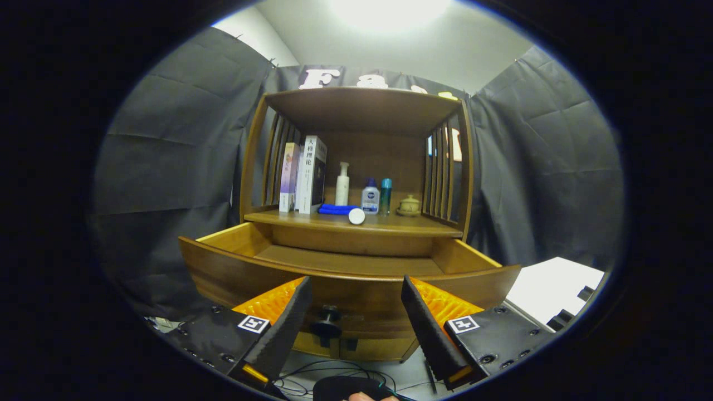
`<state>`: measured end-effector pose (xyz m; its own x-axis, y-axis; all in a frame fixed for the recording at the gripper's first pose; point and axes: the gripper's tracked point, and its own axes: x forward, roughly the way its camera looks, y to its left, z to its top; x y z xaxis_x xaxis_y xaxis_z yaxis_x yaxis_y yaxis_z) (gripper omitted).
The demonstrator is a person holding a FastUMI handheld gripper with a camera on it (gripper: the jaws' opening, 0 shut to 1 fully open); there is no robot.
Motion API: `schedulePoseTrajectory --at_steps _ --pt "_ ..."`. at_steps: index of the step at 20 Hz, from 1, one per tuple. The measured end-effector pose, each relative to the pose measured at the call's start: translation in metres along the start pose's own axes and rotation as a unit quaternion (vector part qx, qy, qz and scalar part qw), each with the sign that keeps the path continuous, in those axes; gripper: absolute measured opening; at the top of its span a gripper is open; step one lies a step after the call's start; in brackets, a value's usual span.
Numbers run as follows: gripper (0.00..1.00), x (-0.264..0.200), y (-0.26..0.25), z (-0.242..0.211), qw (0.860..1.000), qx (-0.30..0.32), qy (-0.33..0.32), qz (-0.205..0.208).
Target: Pull open the drawer, take out the items inside it, and place them on the countertop above the cabinet.
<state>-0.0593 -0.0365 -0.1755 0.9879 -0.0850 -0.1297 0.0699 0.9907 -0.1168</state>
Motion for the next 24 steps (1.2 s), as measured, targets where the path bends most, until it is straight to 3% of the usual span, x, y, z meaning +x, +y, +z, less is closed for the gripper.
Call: schedulePoseTrajectory --at_steps 11,24 --pt "1.00 0.037 0.003 -0.032 0.999 0.001 0.039 -0.016" --pt "0.98 0.046 0.020 -0.030 0.999 -0.008 0.030 -0.012"
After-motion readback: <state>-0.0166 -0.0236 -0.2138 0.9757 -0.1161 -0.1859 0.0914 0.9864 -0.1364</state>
